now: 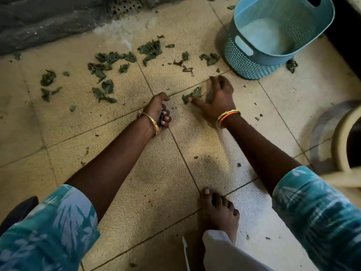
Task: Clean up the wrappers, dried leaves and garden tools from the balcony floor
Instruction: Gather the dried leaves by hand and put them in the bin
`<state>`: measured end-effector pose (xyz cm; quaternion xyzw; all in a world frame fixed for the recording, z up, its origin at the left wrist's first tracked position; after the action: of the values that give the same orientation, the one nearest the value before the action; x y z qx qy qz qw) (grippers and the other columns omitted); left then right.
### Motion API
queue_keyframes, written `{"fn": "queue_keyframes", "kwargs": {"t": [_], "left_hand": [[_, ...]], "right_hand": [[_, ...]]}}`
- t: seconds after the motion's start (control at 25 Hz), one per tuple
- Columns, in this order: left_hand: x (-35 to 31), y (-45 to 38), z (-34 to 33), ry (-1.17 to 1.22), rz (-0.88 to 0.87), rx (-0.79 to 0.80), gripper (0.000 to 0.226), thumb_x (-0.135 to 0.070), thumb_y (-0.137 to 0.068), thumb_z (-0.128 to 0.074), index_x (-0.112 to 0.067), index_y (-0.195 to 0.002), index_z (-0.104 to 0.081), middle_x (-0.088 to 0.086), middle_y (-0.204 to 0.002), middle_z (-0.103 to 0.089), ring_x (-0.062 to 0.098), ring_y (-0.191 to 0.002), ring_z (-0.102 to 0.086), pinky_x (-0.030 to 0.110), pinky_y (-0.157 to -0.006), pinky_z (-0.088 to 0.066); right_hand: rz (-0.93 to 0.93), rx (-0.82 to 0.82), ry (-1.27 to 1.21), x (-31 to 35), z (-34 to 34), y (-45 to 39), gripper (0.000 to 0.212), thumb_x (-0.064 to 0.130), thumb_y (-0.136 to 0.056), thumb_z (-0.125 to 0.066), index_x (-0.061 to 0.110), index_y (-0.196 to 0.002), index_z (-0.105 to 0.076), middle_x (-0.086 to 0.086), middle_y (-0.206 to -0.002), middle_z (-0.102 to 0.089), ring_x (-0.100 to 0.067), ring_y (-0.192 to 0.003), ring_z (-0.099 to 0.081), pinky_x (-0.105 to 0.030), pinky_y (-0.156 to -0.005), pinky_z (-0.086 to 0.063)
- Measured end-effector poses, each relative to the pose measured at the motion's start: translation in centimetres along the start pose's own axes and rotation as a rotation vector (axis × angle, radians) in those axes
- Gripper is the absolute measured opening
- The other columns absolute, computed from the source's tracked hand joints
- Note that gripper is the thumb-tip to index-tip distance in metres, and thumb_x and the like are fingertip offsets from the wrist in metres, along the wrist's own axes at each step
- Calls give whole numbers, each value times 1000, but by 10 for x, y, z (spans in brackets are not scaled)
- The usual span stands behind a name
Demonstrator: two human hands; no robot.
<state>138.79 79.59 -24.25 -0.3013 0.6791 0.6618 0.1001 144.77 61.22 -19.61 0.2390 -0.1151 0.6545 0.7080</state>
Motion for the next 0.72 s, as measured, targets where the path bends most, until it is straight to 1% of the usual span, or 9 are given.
{"fn": "queue_keyframes", "kwargs": {"t": [0.08,0.2,0.24,0.36,0.48,0.56,0.6,0.64,0.72], "left_hand": [[-2,-2,2,-33,-22,-20,33,-21,-89,-51,-17,-60,-35,-4,-50,-34,6,-31,-28,11,-32,-16],[4,-5,9,37,-36,-77,37,-25,-95,-50,-16,-62,-36,-7,-37,-34,4,-26,-27,9,-30,-16],[5,-6,10,72,-40,-80,38,-27,-96,-49,-16,-62,-37,-8,-35,-34,4,-26,-27,8,-30,-15],[6,-6,7,74,-52,-17,37,-29,-100,-43,-13,-68,-47,-9,-35,-46,2,-25,-33,10,-26,-17],[3,-2,-5,37,-56,83,39,-30,-103,-38,-6,-79,-57,-1,-50,-65,6,-33,-53,10,-27,-20],[2,2,-18,20,-66,144,44,-37,-102,-36,-6,-81,-59,3,-54,-67,10,-39,-60,9,-29,-23],[1,4,-25,9,-73,165,46,-43,-101,-36,-9,-80,-59,0,-51,-65,9,-39,-59,9,-30,-24],[-1,3,-29,3,-81,167,47,-50,-98,-37,-14,-76,-58,-3,-48,-60,7,-38,-55,9,-32,-26],[-3,3,-36,26,-71,161,49,-59,-93,-41,-19,-68,-54,-6,-46,-49,6,-40,-44,11,-35,-28]], "right_hand": [[115,-4,12,28,-22,5,73,47,-81,-65,10,-138,-42,-21,-142,-32,-37,-132,-26,-43,-108,-31],[338,-139,4,60,-36,21,31,17,-86,-59,-1,-110,-65,-25,-118,-56,-43,-113,-47,-46,-91,-45],[376,-162,24,64,-36,25,25,8,-85,-54,-3,-104,-67,-24,-113,-60,-43,-107,-51,-44,-86,-48],[407,-164,84,63,-30,24,25,-4,-86,-49,-3,-102,-68,-20,-108,-65,-37,-101,-56,-39,-80,-49],[239,-201,-165,50,-2,11,19,-4,-83,-58,1,-93,-73,-14,-91,-71,-24,-85,-66,-24,-80,-48],[121,-205,-402,45,11,14,13,-1,-80,-66,6,-86,-75,-3,-81,-72,-3,-68,-64,-10,-73,-47],[122,-192,-457,50,13,20,12,0,-78,-68,8,-84,-75,1,-77,-70,3,-62,-61,-6,-66,-47],[181,-176,-435,61,13,27,13,0,-78,-67,9,-84,-74,2,-77,-69,2,-61,-60,-5,-63,-47],[356,-137,-253,83,6,38,18,1,-80,-62,11,-91,-71,-4,-83,-71,-13,-71,-64,-20,-67,-53]]}}
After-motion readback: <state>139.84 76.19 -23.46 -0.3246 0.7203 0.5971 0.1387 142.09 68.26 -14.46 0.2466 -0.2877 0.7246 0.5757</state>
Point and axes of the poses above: each hand's wrist, its own y-axis away from the middle knuckle, its own z-axis out of the back of the hand, x = y × z, the point moved 9 cm from there along -y, towards the middle knuckle
